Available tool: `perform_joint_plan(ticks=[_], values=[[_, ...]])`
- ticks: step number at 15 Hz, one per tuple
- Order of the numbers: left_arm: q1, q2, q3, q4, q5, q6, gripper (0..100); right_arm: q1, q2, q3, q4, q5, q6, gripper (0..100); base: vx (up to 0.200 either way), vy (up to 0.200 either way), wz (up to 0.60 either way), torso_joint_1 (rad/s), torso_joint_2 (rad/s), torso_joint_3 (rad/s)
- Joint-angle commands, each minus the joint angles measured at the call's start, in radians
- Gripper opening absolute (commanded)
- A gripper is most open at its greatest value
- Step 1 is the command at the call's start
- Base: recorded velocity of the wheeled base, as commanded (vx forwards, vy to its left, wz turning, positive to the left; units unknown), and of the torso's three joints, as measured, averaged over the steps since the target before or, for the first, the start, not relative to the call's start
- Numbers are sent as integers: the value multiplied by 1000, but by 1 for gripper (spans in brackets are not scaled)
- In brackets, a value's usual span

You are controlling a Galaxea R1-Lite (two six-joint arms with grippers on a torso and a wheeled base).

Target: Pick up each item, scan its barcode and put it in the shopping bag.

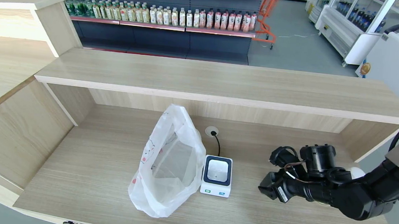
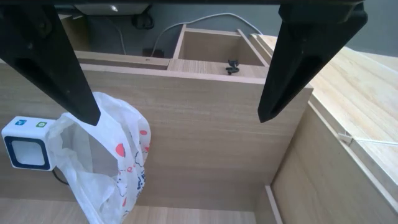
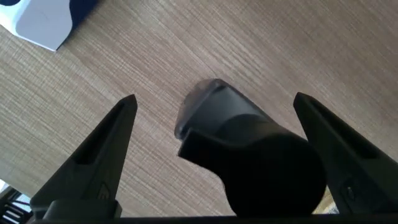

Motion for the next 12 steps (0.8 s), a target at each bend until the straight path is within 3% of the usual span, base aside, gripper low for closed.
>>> perform_joint_plan(ticks=[1,6,8,9,12], values=[[0,0,0,0,0,0,100,4,37,-18,-2,0,-18,100,0,0,0,0,0,0],[0,0,0,0,0,0,100,20,54,-68,-17,9,-18,100,0,0,0,0,0,0],[0,0,0,0,0,0,100,25,54,-73,-25,57,-7,100,0,0,0,0,0,0],[0,0,0,0,0,0,100,27,54,-73,-32,66,-4,0,0,0,0,0,0,0],[0,0,0,0,0,0,100,27,55,-62,-32,66,-9,0,0,0,0,0,0,0]])
